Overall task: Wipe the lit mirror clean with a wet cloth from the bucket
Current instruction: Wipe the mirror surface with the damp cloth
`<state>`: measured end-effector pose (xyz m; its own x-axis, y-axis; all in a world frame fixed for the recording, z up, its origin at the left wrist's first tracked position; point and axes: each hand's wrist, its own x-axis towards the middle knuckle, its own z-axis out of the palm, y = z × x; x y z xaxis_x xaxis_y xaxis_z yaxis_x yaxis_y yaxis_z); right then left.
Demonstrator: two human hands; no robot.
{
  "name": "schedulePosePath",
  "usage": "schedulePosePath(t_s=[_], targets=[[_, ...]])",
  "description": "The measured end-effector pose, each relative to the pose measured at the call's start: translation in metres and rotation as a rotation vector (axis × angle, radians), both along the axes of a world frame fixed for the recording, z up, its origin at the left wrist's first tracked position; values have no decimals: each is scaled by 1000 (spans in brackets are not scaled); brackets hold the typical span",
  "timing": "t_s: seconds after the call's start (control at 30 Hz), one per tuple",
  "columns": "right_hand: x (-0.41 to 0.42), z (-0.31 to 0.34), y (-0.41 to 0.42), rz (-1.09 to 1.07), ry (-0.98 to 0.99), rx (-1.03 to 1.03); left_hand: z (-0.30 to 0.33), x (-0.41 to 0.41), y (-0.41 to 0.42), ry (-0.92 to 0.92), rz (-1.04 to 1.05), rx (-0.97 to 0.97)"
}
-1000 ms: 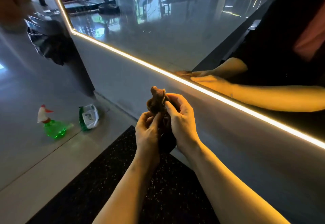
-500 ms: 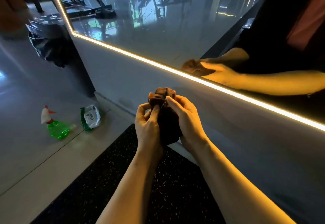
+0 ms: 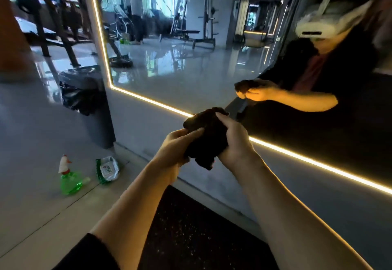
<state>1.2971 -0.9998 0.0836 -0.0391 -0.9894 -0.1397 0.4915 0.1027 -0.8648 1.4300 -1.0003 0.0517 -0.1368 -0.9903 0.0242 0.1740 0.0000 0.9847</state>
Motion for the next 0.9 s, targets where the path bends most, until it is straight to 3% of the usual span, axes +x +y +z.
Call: schedulePosePath(t_s=[0.13,0.27,0.37,0.5,0.57,0.63,0.73,0.8,0.9], targets=[[0,23,29,1,-13,15,46,4,16,158,-10,-55],[-20,24,60,-38,299,16,67,-19,30,218,29,48],[-24,29,65,65,322,-86,67,-30,40,165,33,3],[0,19,47,88,369,-121,43,-28,39,296,-97,66],[12,5,31,59,307,-140,37,-19,28,224,-26,50],[20,-6,11,55,216,-153,40,-7,11,28,15,-30],[22,-5,-17,46,245,-172,53,5,-16,-197,46,-127],[17,8,-35,20,278,-199,65,8,-36,-209,105,-210],[7,50,-57,-141,477,-313,95,12,-68,-44,175,-302]])
